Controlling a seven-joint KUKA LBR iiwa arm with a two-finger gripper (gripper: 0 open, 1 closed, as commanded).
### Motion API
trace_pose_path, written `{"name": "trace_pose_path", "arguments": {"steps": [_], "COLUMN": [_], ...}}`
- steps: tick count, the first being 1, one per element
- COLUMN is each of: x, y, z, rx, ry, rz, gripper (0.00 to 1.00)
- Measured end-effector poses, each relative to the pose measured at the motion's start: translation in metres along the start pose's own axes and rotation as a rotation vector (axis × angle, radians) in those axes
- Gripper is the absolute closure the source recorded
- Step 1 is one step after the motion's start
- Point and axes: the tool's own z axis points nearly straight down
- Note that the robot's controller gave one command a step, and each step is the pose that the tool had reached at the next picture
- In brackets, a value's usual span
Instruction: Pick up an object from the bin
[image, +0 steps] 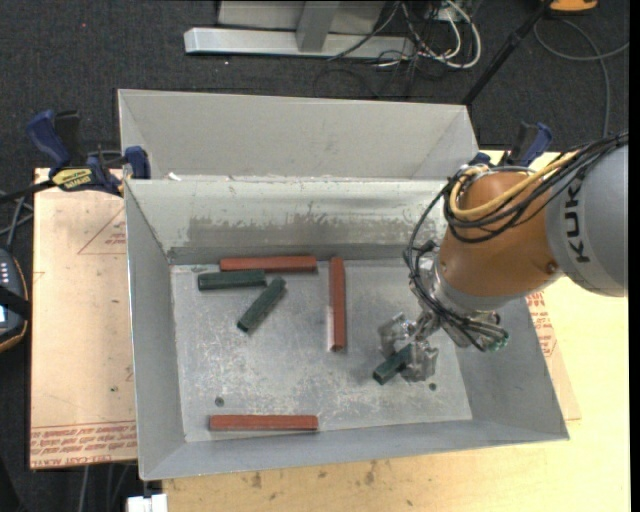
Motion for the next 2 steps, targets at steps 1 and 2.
{"name": "trace_pose_path", "arguments": {"steps": [1,2], "x": [0.042,0.016], "y": [0.008,0.005], "z": [-0.067,-0.116], "rx": [-0.001,0.004], "ry": [0.0,-0.004], "rz": [-0.027,-0.015], "gripper": [1.0,1.0]}}
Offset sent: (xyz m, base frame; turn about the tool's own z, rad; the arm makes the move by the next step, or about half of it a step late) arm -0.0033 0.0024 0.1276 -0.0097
